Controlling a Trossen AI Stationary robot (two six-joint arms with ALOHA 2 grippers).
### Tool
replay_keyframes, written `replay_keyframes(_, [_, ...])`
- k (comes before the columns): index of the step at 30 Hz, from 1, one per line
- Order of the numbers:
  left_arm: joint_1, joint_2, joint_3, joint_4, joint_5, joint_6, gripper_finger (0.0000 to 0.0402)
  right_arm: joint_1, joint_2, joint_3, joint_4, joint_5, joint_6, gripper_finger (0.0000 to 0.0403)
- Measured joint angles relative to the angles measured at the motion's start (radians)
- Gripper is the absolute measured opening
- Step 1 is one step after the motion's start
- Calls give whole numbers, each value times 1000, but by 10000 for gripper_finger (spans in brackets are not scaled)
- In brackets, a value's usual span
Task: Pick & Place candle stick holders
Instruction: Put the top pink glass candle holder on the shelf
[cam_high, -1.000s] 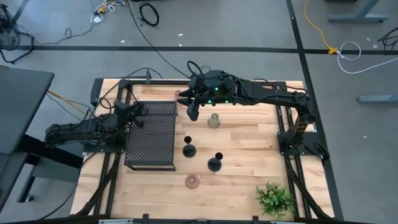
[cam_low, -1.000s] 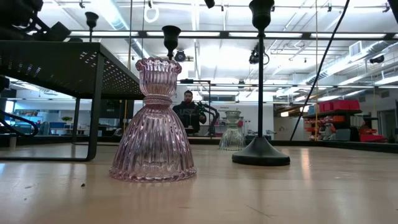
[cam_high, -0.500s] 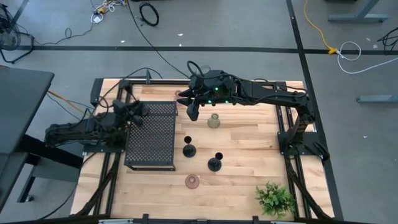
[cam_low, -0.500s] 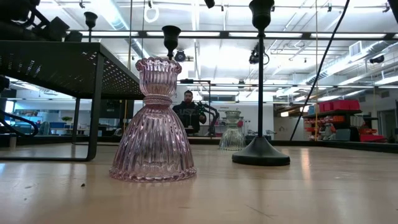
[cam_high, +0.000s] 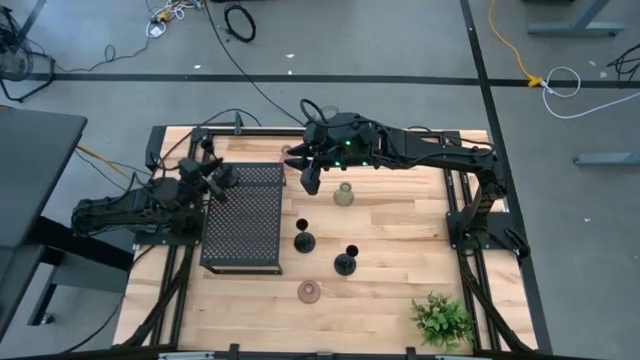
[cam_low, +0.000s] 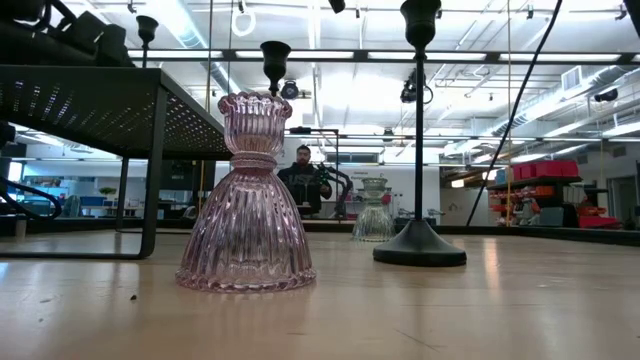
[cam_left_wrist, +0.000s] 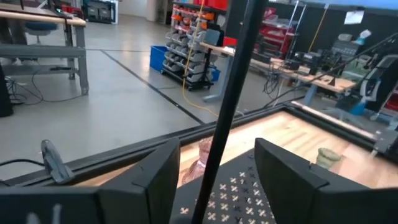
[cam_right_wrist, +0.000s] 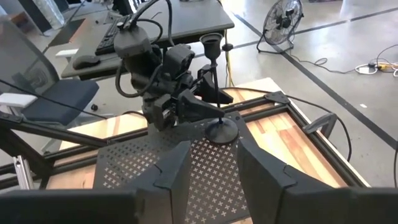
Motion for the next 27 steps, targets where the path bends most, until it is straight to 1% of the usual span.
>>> replay_keyframes(4, [0,0,5,5,-4,5,229,0,0,0,-1,0,0,130])
replay_keyframes(8, [0,0,46,-3,-11,9,236,0,0,0,-1,0,0,130])
replay_keyframes(13, [0,0,143,-27,-17,81,241,0,0,0,-1,0,0,130])
replay_keyframes(19, [0,0,271,-91,-16,86,241,0,0,0,-1,1,-1,130])
replay_keyframes(23, [0,0,331,-93,23,86,241,0,0,0,-1,1,-5,130])
replay_keyframes(27, [-1,0,348,-91,66,85,241,0,0,0,-1,21,-11,130])
